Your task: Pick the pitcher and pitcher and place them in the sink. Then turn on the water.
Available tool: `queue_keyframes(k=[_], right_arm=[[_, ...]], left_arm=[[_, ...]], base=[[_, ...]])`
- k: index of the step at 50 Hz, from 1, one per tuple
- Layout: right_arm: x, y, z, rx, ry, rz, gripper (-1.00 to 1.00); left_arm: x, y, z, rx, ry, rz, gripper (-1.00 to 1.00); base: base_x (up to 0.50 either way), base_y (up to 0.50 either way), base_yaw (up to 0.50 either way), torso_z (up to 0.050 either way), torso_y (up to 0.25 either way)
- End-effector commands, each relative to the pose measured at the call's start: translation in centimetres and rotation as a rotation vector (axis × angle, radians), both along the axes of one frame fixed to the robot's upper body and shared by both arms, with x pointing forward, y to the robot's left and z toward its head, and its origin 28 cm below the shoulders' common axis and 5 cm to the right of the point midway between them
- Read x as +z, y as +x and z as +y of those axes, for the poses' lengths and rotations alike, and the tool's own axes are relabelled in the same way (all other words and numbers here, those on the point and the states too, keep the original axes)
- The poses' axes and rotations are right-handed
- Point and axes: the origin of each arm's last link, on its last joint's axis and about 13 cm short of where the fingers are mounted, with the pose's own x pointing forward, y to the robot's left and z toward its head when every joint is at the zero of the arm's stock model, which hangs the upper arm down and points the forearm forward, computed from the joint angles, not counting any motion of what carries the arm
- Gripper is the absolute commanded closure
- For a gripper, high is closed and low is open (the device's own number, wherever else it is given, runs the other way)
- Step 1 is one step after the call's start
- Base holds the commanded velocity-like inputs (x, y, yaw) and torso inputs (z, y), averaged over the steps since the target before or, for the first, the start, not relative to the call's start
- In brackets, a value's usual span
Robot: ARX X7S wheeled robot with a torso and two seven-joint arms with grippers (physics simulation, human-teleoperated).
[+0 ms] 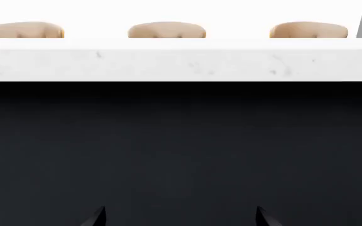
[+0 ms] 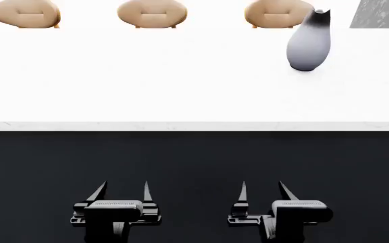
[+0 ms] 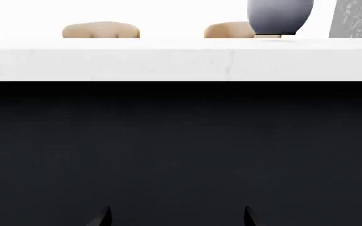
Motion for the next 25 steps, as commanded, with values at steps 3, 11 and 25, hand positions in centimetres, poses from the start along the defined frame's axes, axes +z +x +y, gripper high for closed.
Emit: queue_keyframes(k=[3, 11, 25], right_arm=[[0.0, 0.1, 0.1, 0.010, -0.004, -0.003, -1.00], [5.1, 0.7, -0.2, 0.038, 0.000, -0.088, -1.00], [16.4, 0.3, -1.4, 0.109, 0.006, -0.245, -1.00]], left_arm=[[0.3, 0.0, 0.0, -0.005, -0.004, -0.007, -1.00], [5.5, -0.2, 0.9, -0.029, -0.044, -0.065, -1.00], [17.4, -2.5, 2.5, -0.237, 0.063, -0.216, -1.00]], base=[[0.00, 0.00, 0.00, 0.000, 0.000], [0.00, 0.00, 0.00, 0.000, 0.000], [0.00, 0.00, 0.00, 0.000, 0.000]])
